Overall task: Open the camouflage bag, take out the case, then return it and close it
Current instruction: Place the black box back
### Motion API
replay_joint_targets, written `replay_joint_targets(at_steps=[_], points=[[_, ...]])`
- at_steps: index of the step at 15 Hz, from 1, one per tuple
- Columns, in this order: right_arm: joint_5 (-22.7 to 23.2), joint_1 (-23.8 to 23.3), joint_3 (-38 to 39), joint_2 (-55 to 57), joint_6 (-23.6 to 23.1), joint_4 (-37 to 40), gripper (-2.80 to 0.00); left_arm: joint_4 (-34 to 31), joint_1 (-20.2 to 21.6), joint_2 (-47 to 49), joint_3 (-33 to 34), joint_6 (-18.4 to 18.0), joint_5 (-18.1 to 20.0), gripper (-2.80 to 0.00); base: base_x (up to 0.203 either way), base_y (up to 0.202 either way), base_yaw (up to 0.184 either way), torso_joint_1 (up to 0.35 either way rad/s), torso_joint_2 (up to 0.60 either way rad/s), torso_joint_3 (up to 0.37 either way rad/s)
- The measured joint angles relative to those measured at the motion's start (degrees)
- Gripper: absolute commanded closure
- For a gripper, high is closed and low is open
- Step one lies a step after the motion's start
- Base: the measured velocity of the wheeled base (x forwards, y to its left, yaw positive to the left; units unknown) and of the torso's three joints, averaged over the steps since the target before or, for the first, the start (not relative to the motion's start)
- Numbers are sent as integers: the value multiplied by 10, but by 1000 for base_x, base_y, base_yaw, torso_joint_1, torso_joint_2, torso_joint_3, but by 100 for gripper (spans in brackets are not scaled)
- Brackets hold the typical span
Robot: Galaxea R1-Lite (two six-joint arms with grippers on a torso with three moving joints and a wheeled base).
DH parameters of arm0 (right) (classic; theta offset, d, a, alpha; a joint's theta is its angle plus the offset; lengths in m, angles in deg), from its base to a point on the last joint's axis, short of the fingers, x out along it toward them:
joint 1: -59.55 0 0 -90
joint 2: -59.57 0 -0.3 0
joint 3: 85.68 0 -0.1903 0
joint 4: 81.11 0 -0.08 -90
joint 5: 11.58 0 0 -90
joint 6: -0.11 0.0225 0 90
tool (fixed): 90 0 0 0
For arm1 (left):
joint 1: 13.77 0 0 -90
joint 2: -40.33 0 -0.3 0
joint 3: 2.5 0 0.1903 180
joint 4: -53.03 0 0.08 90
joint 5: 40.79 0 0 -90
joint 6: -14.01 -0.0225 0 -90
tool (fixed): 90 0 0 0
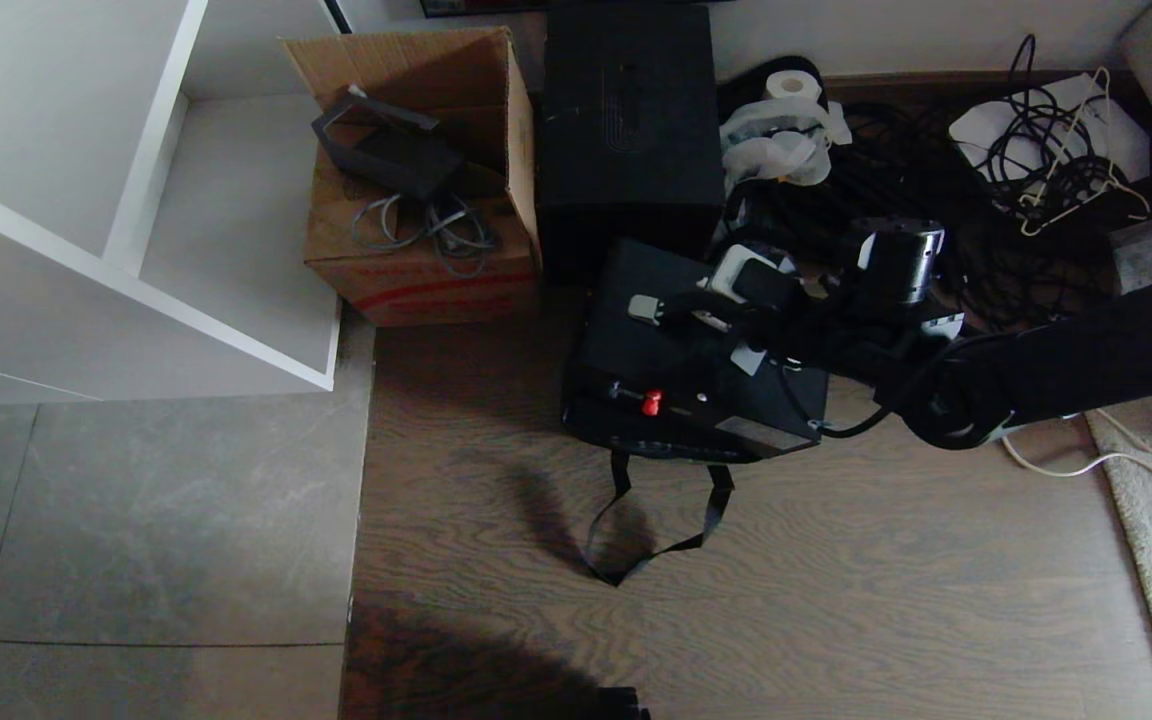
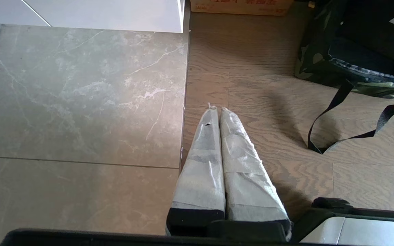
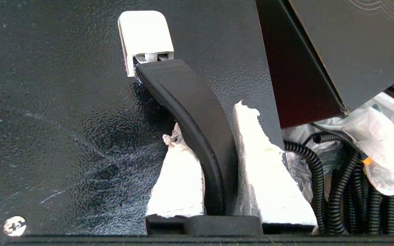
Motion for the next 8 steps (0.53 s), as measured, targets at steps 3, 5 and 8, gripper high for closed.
replay_joint_targets(at_steps=[3, 5, 8], points=[[0, 0, 3, 6, -1, -1, 0, 0, 0, 0, 0, 0, 0, 0, 0, 0, 0, 0, 0, 0], [1, 0, 3, 12, -1, -1, 0, 0, 0, 0, 0, 0, 0, 0, 0, 0, 0, 0, 0, 0], [2, 0, -2, 24, -9, -10, 0, 0, 0, 0, 0, 0, 0, 0, 0, 0, 0, 0, 0, 0]])
